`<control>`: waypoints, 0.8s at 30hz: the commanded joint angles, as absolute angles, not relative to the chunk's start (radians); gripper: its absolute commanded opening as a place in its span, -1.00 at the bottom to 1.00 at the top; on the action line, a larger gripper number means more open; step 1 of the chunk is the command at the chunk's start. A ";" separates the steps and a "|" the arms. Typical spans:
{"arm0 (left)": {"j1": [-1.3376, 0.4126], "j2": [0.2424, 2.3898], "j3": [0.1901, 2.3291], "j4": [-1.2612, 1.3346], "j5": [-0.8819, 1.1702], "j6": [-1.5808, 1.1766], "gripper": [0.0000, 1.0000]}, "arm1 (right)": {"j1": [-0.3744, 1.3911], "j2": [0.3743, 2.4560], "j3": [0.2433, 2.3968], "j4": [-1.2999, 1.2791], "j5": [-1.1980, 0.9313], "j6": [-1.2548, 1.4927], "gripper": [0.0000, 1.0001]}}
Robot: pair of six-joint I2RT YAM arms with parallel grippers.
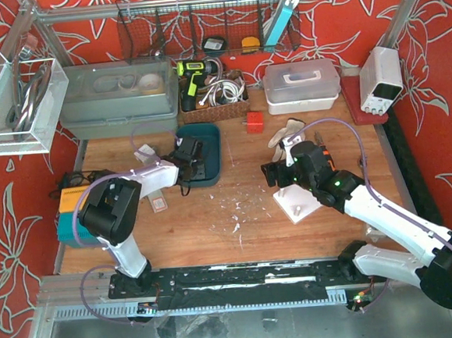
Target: Install the large spring
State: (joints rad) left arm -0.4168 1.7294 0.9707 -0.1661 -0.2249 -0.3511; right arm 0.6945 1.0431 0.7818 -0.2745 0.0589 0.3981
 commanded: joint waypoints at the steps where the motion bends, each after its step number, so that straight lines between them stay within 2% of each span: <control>1: -0.414 1.769 0.989 -0.182 -0.223 -0.334 -0.14 | 0.701 1.055 0.766 -0.258 0.103 0.387 0.90; 8: -0.413 1.803 0.973 -0.159 -0.218 -0.325 -0.16 | 0.700 1.061 0.768 -0.259 0.123 0.387 0.90; 16: -0.413 1.748 0.957 -0.118 -0.202 -0.301 -0.51 | 0.700 1.064 0.768 -0.256 0.138 0.388 0.90; 24: -0.414 1.596 0.909 -0.020 -0.129 -0.261 -0.77 | 0.700 1.039 0.759 -0.229 0.120 0.397 0.91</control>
State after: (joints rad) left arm -0.4168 1.6947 0.9226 -0.1017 -0.1707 -0.2935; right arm 0.6945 1.0592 0.7742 -0.2535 0.1081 0.3981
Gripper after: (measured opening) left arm 0.316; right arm 0.953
